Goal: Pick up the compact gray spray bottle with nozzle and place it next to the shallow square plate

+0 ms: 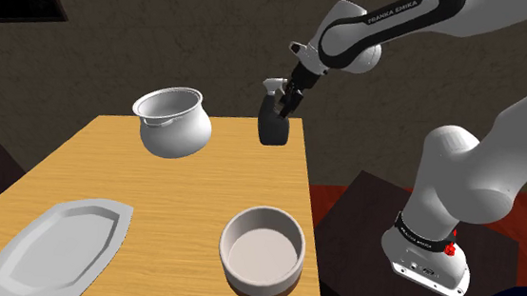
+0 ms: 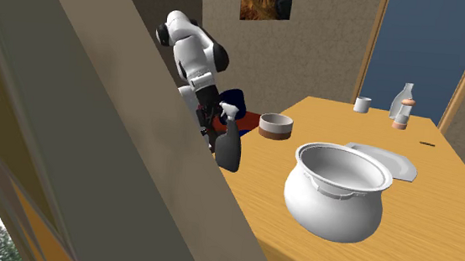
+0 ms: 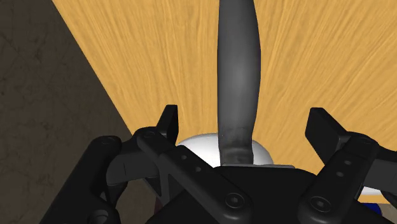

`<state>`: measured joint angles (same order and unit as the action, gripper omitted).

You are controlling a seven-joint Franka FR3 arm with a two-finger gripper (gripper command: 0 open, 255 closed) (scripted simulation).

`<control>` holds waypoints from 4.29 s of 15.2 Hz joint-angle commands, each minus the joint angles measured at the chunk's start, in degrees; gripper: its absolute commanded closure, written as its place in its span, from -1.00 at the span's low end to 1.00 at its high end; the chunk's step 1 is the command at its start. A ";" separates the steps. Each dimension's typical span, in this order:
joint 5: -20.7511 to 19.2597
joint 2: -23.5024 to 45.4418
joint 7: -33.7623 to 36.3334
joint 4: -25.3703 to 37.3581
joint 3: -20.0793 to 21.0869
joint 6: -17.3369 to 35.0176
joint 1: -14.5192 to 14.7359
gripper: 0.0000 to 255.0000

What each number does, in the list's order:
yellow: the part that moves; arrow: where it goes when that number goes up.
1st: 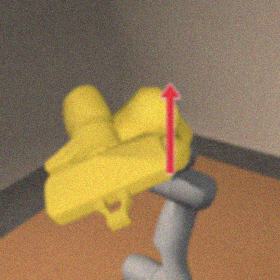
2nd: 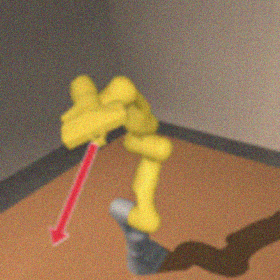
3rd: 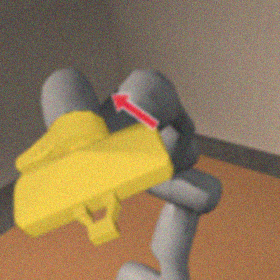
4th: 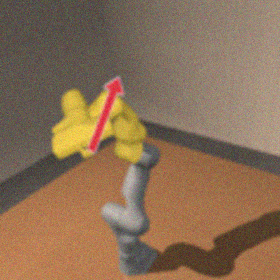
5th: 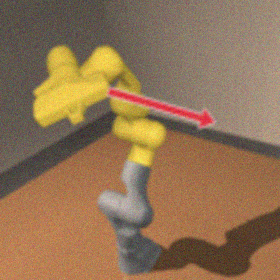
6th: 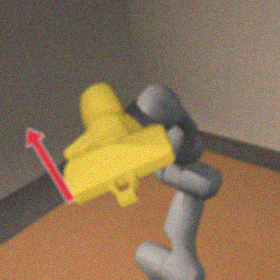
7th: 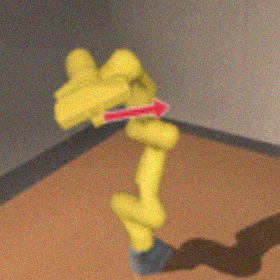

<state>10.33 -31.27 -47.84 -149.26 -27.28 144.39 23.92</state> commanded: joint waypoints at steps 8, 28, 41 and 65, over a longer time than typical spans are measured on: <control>2.88 4.22 -2.35 -0.64 -1.94 5.10 3.26 -1.00; 0.79 2.04 0.46 2.12 0.18 0.22 1.40 1.00; -1.73 -0.86 4.89 9.58 3.16 -9.94 -0.52 1.00; -2.99 -0.30 9.99 28.00 5.57 -27.45 -0.52 1.00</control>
<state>7.38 -31.61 -38.09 -122.10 -21.83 117.72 23.37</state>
